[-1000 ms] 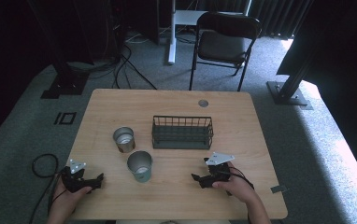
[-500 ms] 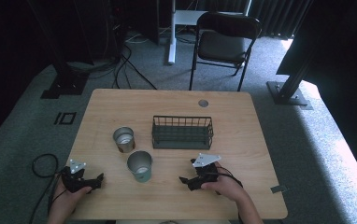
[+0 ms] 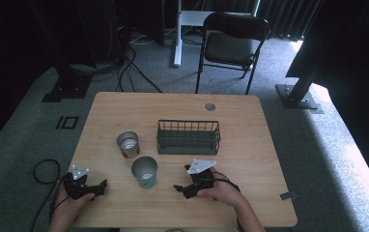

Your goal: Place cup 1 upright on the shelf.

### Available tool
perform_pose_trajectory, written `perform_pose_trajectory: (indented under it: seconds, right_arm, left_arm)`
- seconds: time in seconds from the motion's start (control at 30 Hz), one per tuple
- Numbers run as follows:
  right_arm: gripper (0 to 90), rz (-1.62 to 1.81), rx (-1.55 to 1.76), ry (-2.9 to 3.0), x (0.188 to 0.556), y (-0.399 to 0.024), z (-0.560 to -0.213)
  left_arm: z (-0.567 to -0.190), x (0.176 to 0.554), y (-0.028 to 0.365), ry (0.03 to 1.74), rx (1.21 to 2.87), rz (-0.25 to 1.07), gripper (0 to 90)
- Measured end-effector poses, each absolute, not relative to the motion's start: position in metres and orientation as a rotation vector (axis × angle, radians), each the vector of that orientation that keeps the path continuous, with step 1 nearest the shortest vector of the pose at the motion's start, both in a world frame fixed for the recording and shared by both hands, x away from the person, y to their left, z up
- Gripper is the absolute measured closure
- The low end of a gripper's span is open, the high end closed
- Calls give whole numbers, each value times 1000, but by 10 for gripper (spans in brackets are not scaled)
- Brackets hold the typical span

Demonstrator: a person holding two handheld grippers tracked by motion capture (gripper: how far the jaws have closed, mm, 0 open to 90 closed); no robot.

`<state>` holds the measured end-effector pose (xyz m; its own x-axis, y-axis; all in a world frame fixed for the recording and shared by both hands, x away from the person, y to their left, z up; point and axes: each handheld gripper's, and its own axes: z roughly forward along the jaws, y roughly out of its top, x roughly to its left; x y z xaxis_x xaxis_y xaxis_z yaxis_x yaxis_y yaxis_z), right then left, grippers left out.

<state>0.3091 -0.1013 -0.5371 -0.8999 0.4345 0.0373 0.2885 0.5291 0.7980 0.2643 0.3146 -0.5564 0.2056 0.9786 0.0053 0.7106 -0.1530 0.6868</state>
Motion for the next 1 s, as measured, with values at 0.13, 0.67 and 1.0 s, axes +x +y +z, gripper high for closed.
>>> perform_pose_trajectory:
  seconds: [0.13,0.67,1.0]
  right_arm:
    - [133,1331,595,2602,308,-92,-536]
    - [129,1438,468,2586,306,-57,-527]
    - [129,1482,422,2583,305,-39,-523]
  left_arm:
    - [-556,264,315,1564,1931,628,4]
    - [-556,264,315,1564,1931,628,4]
    - [-556,264,315,1564,1931,628,4]
